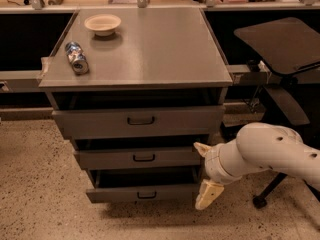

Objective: Open bottom drawer

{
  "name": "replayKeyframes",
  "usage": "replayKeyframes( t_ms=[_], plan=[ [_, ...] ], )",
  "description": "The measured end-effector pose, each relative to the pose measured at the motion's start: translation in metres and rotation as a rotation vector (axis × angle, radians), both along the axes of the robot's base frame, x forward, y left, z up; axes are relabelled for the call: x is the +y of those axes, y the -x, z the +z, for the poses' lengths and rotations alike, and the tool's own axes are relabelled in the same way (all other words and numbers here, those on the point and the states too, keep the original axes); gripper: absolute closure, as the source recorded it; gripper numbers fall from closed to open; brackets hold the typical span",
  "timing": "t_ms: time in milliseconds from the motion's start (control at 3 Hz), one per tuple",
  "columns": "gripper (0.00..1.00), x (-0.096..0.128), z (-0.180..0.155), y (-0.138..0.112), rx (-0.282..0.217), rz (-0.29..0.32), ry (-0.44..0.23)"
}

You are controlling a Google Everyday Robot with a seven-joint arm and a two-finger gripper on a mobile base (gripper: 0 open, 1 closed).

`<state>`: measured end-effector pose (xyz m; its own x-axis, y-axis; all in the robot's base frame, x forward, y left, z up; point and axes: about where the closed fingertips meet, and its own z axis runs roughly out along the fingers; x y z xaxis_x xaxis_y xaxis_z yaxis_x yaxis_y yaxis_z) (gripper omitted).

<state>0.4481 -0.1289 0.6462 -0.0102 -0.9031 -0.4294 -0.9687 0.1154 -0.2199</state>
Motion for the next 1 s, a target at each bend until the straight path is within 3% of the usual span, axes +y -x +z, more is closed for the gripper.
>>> replayKeyframes(
  t_ms=[333, 667, 1000],
  plan=[
    [0.0, 0.015, -0.032, -0.016, -0.013, 0.036, 0.0],
    [0.0, 0.041, -0.097, -0.034, -0.011, 0.083, 0.017],
    [0.0, 0.052, -0.103, -0.04, -0.027, 0.105, 0.017]
  ],
)
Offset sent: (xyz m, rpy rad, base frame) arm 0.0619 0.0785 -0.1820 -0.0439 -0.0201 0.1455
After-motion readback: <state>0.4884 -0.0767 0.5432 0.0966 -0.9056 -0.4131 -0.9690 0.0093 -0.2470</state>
